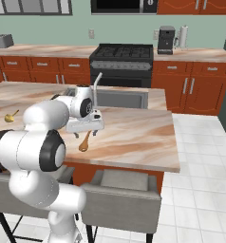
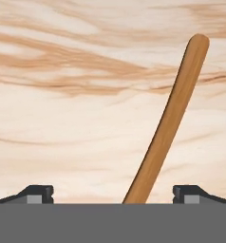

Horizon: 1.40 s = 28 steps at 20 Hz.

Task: Organize the utensils by type. Pick up the wooden spoons from the counter and place them in the open cabinet. Then pick up the metallic utensils from the counter and place them in the open drawer.

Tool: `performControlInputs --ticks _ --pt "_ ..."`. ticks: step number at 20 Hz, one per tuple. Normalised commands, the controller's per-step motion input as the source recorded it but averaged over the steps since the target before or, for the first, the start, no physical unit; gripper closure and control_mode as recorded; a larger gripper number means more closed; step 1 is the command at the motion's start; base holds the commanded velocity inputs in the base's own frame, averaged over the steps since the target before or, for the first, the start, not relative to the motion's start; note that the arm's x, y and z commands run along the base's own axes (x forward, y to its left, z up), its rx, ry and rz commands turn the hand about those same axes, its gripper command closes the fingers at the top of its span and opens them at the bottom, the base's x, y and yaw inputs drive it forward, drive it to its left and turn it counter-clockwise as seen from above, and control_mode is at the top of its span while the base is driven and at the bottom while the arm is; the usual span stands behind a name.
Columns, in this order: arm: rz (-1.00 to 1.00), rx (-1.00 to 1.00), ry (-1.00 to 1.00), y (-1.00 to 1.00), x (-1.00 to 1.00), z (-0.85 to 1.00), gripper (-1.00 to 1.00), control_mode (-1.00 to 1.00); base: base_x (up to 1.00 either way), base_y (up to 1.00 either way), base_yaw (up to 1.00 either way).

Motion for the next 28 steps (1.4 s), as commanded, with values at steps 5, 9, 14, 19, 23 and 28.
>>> performControlInputs --ticks 5,9,14,19,23,28 --pt "-0.05 -0.04 -0.01 -0.09 0.28 -0.12 -1.00 -1.00 0.00 0.00 0.00" --pt "-0.05 0.00 0.00 -0.11 0.03 -0.28 -1.00 -1.00 0.00 0.00 0.00" --pt "-0.07 0.00 0.00 -0.02 0.00 -0.30 -1.00 -1.00 0.00 0.00 0.00" --pt "-0.06 0.00 0.00 0.00 -0.01 -0.39 1.00 -1.00 0.00 0.00 0.00" --pt "-0.11 0.00 0.00 0.00 -0.24 -0.41 1.00 -1.00 0.00 0.00 0.00" --pt "-0.13 0.00 0.00 0.00 -0.29 -0.17 1.00 -1.00 0.00 0.00 0.00"
